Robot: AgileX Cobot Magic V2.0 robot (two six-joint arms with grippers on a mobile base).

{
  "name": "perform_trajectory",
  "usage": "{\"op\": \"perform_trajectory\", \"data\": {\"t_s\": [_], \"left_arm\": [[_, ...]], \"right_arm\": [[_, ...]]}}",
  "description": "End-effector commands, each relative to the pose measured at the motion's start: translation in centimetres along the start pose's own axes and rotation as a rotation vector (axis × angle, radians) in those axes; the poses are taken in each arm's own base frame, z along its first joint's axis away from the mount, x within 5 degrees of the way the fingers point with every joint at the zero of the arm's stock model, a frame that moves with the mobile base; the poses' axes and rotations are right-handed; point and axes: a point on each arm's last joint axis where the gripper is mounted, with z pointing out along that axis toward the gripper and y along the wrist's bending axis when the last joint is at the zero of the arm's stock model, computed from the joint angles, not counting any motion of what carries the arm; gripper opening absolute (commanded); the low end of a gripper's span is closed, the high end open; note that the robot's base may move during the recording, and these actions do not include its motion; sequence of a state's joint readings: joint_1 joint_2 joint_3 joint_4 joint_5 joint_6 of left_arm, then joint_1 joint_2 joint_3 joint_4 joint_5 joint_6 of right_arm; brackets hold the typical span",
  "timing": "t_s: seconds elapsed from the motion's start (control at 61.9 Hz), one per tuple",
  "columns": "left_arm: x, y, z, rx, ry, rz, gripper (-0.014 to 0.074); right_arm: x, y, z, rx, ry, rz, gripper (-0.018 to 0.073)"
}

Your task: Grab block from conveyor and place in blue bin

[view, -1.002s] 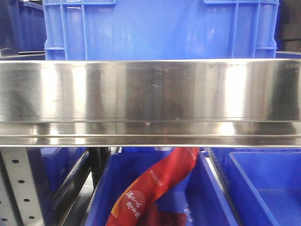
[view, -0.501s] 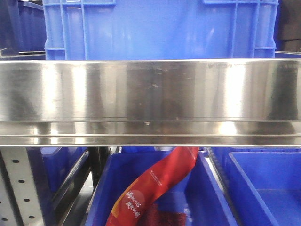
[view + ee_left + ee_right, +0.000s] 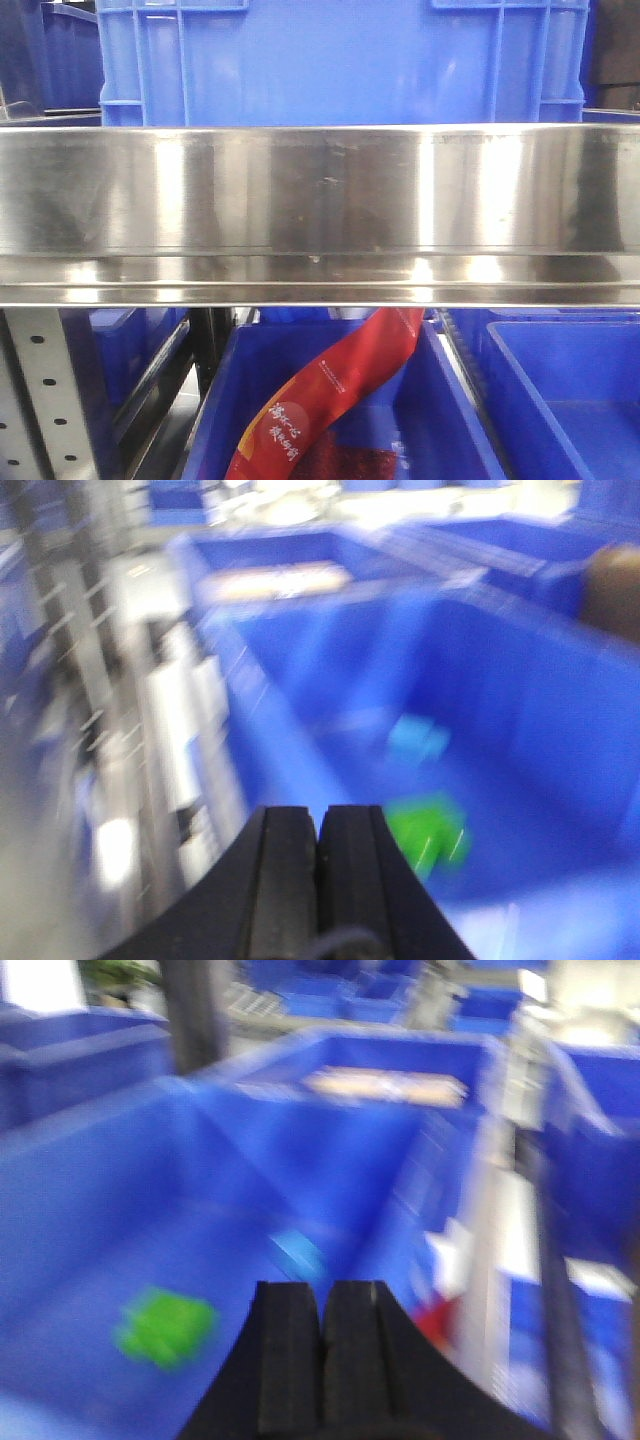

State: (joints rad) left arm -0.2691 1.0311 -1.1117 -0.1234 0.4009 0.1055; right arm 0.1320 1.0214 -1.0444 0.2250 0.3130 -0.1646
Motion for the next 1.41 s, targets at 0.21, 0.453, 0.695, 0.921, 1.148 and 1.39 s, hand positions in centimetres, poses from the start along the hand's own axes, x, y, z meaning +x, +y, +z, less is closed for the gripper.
{"op": "perform_trajectory", "data": {"t_s": [0.21, 0.453, 0.695, 0.921, 1.148, 1.39], "left_arm": [[7.1, 1.9, -6.5, -0.145, -0.130, -0.117, -0.0111], [11.0, 2.1, -9.9, -0.234, -0.157, -0.156, -0.0111], [11.3, 1.7, -11.3, -0.236, -0.211, -0.146, -0.0111], [11.0, 1.7, -11.5, -0.239, -0.246, -0.142, -0.0111], [11.0, 1.7, -11.5, -0.239, -0.246, -0.142, -0.0111], [11.0, 1.7, -11.5, -0.239, -0.246, -0.142, -0.0111]], "right_arm": [[6.1, -2.1, -7.0, 0.164, -0.083, 0.013, -0.0162], [10.8, -1.5, -10.8, 0.171, -0.130, 0.008, -0.0162], [11.2, -0.9, -13.2, 0.159, -0.190, -0.003, -0.0162], [11.1, -0.8, -13.5, 0.159, -0.205, -0.006, -0.0162], [11.3, -0.8, -13.6, 0.159, -0.208, -0.006, -0.0162], [16.1, -1.6, -14.4, 0.310, -0.314, -0.087, -0.0162]]}}
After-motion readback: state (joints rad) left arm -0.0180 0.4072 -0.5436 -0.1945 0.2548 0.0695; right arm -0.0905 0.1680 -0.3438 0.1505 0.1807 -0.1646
